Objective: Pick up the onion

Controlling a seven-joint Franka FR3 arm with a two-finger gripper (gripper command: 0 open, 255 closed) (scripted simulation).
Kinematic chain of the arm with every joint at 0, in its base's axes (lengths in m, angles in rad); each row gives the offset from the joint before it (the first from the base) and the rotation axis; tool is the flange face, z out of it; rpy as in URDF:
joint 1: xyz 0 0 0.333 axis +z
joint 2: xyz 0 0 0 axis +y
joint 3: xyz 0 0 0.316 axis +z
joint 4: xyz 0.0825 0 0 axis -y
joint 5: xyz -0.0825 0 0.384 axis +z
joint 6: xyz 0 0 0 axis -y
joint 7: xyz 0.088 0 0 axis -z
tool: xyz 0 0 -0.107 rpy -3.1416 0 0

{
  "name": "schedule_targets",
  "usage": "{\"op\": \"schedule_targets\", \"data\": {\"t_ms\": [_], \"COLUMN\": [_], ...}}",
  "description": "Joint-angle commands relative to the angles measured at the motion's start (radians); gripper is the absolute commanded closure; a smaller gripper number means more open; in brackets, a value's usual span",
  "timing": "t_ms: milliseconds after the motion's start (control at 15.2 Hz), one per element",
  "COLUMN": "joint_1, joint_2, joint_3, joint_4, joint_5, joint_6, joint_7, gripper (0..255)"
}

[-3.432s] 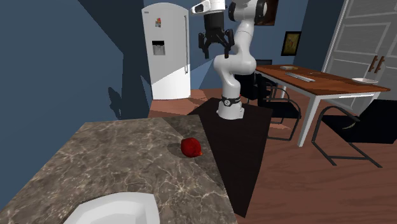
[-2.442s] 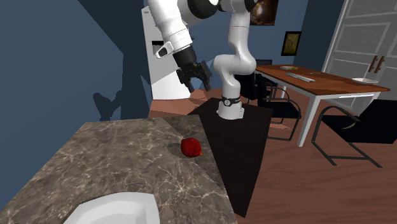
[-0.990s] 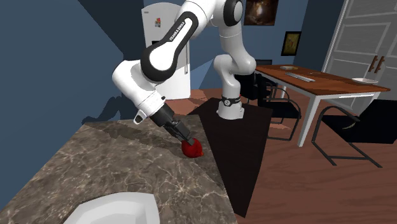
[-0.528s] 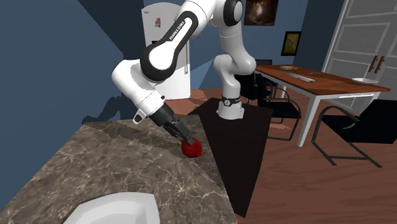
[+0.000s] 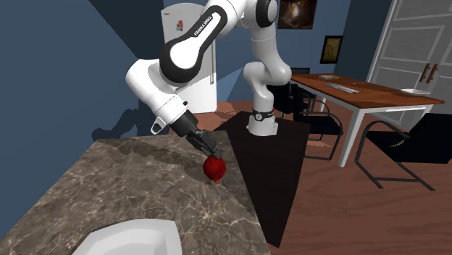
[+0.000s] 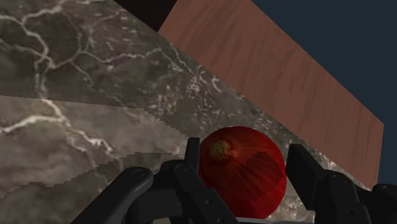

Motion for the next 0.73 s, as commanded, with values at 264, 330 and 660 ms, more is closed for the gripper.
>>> {"op": "schedule_targets", "data": {"t_ms": [264,330,660], "joint_1": [-0.001,-0.001,-0.002], "joint_2": [-0.042,-0.049,-0.070], "joint_3": [-0.005,-0.006,-0.007], "joint_4": [0.018,0.022,0.035], "joint_5": [-0.014,-0.016,-0.022], "joint_6": [-0.051,-0.060,-0.088], "joint_7": [0.033,0.038,0.056], "gripper": [255,255,255]}}
